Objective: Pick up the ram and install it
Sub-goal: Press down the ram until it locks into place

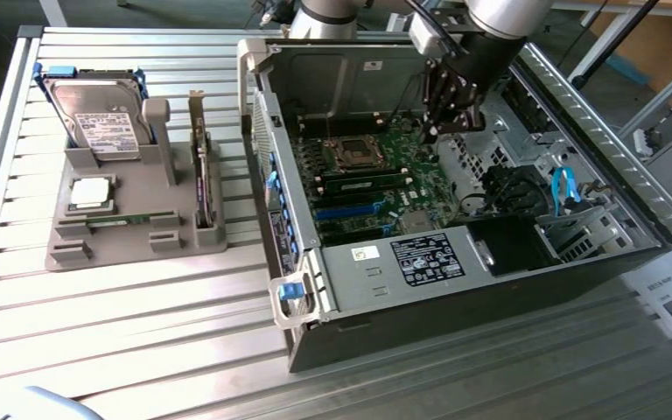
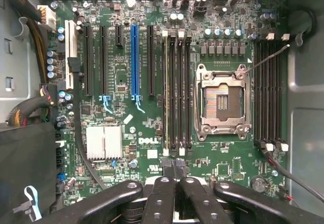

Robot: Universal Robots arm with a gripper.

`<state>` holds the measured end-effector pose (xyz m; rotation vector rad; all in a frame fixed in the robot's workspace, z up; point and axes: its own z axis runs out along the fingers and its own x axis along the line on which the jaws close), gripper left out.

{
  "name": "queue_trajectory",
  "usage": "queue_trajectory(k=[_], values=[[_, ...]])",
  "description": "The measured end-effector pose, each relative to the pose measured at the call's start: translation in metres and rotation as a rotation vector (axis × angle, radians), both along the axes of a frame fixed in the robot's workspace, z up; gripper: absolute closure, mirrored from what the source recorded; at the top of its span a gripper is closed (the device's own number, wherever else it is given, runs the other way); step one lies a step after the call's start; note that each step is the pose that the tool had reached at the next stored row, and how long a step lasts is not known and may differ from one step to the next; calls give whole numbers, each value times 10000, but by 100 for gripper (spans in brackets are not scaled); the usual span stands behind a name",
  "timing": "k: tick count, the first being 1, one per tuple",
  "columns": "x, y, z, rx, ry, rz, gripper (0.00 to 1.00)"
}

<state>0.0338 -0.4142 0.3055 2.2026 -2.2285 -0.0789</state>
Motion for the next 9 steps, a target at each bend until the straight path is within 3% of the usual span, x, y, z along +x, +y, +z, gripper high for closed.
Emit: queue_trajectory(k=[9], values=[[0, 0, -114, -2, 1, 0, 90]])
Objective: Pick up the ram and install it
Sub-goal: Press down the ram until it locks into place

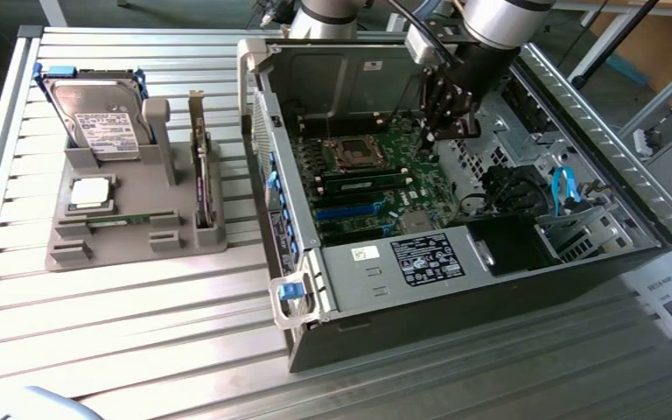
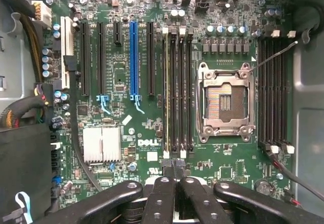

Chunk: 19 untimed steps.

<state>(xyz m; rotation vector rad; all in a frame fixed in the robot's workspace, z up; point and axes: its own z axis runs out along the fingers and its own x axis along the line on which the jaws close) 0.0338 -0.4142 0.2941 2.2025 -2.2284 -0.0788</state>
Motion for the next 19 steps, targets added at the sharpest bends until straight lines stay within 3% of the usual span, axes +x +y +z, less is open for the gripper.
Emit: queue_trajectory(k=[19], values=[[0, 0, -209, 1, -1, 0, 90]])
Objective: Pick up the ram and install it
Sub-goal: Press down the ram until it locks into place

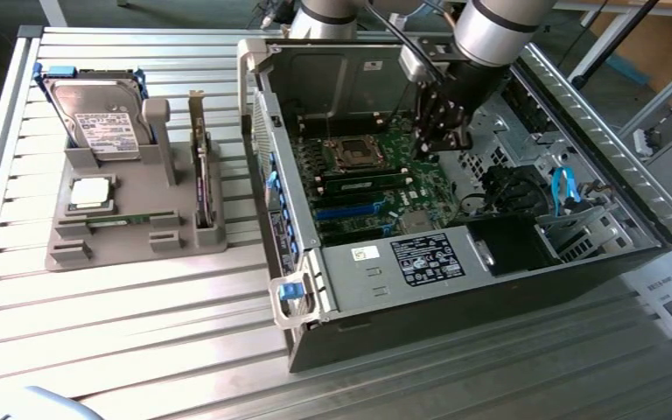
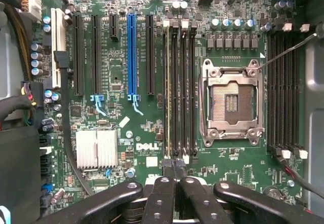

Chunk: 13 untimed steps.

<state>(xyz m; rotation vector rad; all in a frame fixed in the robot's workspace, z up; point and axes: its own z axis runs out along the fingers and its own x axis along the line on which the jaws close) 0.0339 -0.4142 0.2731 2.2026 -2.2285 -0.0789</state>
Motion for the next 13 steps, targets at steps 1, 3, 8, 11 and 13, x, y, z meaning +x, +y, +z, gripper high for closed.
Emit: queue_trajectory(k=[1, 3, 8, 11, 13], values=[[0, 0, -10, 0, 0, 0, 90], [0, 0, -29, 0, 0, 0, 90], [0, 0, -92, 0, 0, 0, 90], [0, 0, -123, 0, 0, 0, 90], [0, 0, -141, 0, 0, 0, 90]])
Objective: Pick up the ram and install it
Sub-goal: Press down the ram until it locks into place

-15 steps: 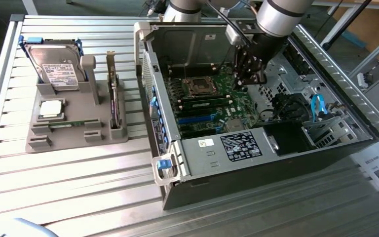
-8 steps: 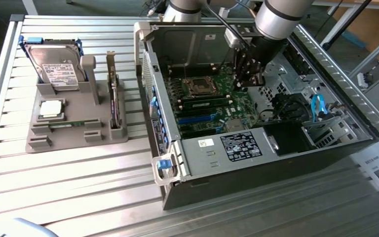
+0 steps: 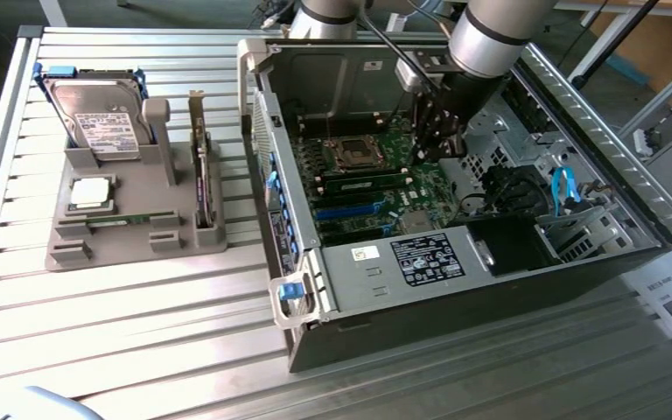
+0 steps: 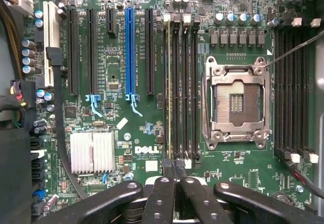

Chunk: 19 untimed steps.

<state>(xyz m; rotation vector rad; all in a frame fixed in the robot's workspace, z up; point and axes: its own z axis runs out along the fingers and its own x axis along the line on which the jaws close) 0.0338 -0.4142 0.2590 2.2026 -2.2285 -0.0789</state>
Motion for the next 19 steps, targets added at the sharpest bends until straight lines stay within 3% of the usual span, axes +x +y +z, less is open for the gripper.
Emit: queue_trajectory(k=[19], values=[[0, 0, -158, 1, 0, 0, 90]])
